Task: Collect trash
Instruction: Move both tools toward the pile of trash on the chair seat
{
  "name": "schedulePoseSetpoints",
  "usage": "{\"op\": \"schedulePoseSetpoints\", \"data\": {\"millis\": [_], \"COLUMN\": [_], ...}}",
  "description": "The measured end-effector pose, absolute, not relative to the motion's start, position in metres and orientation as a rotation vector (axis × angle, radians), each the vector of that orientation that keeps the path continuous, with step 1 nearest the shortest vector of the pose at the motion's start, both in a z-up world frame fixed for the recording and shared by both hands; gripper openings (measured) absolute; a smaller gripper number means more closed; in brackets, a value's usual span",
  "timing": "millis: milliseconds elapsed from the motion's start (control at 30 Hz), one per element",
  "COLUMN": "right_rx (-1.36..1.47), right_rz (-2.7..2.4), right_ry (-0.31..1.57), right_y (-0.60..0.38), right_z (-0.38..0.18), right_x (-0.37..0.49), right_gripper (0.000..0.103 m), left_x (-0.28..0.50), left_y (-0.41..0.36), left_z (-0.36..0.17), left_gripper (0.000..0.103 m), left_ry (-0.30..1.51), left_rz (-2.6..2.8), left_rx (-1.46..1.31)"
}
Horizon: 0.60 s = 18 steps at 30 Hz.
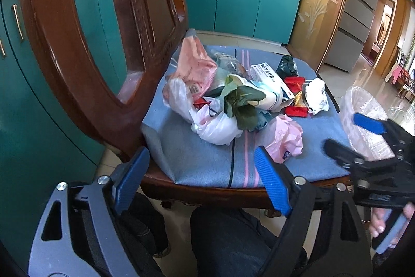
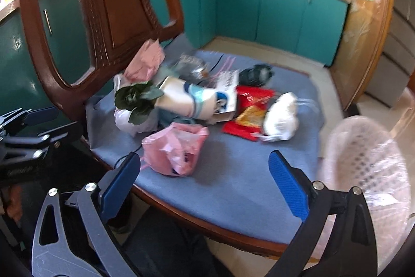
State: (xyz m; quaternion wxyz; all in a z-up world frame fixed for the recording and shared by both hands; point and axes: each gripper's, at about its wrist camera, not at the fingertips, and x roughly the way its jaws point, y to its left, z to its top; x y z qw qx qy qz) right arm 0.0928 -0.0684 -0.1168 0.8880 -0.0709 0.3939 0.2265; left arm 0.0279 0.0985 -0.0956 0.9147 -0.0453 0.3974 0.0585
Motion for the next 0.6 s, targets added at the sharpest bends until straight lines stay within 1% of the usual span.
{"op": "schedulePoseSetpoints", "data": {"millis": [133, 367, 400, 467, 600], "right_rx": [-0.139, -0.266, -0.272, -0.280, -0.275], "right_rz": [0.506, 0.502, 0.500, 0.507, 0.519], "right_ry": [0.880, 0.901, 0.901, 0.909, 0.914], "right_y": [-0.047, -0.014, -0.013, -0.012, -0.016], "right_z": [-0.136, -0.156, -0.157, -0.160, -0.162], "right_x": [0.116, 0.125, 0.126, 0.128, 0.130], "right_gripper": [0.097, 0.097, 0.093, 0.076, 0.069], "left_x": [0.028, 0.031, 0.032, 0.035, 0.041], "left_y": [0.098, 0.100, 0.100, 0.099, 0.097], "left_z": [-0.094, -0.093, -0.093, -0.094, -0.096], "left_gripper": [0.083, 0.083, 0.083, 0.083, 0.083], "left_ry": [0.818, 0.827, 0.827, 0.831, 0.841], "left_rz": [0.142, 0.167, 0.169, 0.171, 0.170], "left_rx": [-0.077, -0.069, -0.068, -0.065, -0.057]}}
